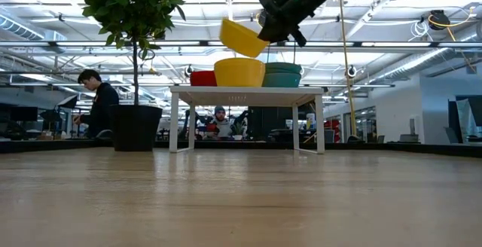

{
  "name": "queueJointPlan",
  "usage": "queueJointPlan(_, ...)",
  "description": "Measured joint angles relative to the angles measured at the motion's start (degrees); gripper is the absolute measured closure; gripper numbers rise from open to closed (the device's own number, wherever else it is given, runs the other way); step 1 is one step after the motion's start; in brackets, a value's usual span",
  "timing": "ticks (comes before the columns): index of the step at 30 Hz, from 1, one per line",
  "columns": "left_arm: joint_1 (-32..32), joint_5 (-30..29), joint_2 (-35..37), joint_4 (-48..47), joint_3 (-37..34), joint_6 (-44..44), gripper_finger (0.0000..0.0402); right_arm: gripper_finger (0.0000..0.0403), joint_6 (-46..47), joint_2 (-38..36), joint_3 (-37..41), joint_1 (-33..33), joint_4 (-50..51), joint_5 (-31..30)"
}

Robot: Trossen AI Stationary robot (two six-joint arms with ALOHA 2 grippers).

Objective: Pick & Place Mini bowls
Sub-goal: Stack the yellow bowl on the yellow bowl on the shelf

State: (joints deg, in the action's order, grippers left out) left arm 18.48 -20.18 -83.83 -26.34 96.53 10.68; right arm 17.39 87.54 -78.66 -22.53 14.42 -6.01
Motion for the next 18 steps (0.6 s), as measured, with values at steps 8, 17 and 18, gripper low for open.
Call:
queueJointPlan(8,0.2,0.1,0.0,-0.6,0.0,-1.3,0.0305,0.0403,-1.1,0.4,-0.6,-3.0,1.5,0.2)
queueJointPlan(17,0.2,-2.6,0.0,-0.5,0.0,-7.4,0.0305,0.0401,-1.7,0.5,-0.6,-2.9,1.0,0.1)
queueJointPlan(18,0.2,-2.9,0.0,-0.5,0.0,-7.4,0.0305,0.0401,-1.7,0.5,-0.6,-2.9,1.0,0.1)
